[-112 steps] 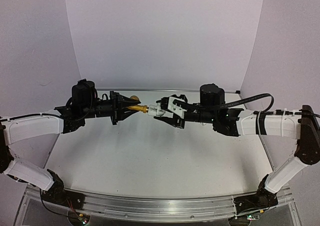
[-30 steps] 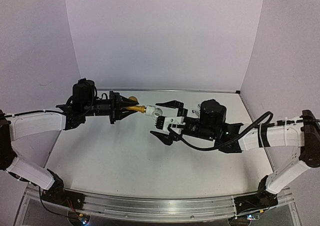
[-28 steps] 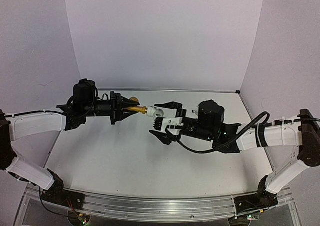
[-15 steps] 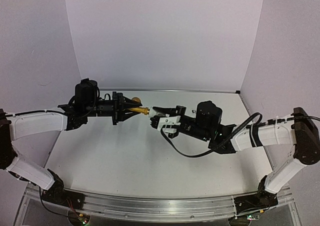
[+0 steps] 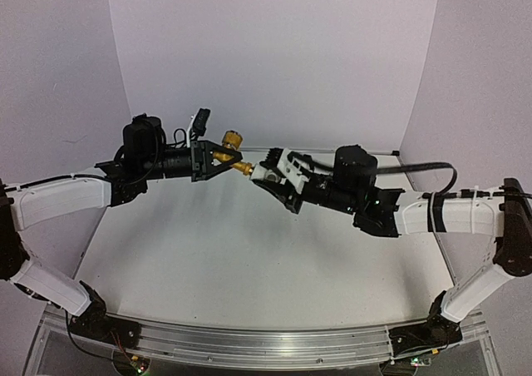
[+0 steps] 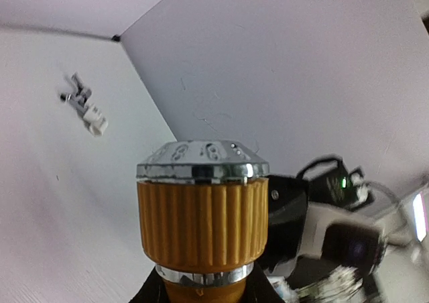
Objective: Install the water faucets
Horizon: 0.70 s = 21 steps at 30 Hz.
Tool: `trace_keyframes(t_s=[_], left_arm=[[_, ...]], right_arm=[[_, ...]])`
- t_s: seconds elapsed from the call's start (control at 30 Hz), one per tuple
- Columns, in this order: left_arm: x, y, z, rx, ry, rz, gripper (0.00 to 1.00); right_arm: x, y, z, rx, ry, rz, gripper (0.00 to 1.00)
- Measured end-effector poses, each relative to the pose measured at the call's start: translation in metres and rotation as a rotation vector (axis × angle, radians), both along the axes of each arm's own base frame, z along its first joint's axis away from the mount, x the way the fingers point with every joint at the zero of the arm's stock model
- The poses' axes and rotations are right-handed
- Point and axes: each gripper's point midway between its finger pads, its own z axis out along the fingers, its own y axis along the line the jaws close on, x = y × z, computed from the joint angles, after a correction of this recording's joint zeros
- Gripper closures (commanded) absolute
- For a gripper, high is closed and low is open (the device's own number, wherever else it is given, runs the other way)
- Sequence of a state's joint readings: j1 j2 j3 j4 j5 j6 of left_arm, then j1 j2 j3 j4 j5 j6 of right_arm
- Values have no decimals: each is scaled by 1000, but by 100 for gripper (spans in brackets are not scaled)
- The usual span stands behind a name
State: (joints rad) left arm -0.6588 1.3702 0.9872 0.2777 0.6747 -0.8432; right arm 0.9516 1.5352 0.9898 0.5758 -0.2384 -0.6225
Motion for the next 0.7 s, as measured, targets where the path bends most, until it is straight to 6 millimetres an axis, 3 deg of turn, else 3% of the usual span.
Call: trace_keyframes(t_s=[0.17,0.37,0.4,0.47,0.57,0.63,0.7], left_arm=[[-38,-3,34,-2,-559,-172,100],[-90,1,49,-93,-1061,-416,100],[-96,4,51,-117,-1123,-451,100],[-101,8,56,-153,-1218,-498,100],[-101,11,57,-185,-1276,-545,100],[-106,13,53,-207,-1258,-596,100],[-107,12,51,-204,-1207,-605,100]], right_arm=[[-16,-8,24,153,398,216,100],[-51,-9,41,209,1036,549,97],[-55,-8,44,199,1136,587,91],[-58,-6,51,190,1303,623,64],[-53,-8,56,213,1476,598,35],[-36,-14,53,256,1546,530,21],[-12,-24,43,303,1565,421,15]])
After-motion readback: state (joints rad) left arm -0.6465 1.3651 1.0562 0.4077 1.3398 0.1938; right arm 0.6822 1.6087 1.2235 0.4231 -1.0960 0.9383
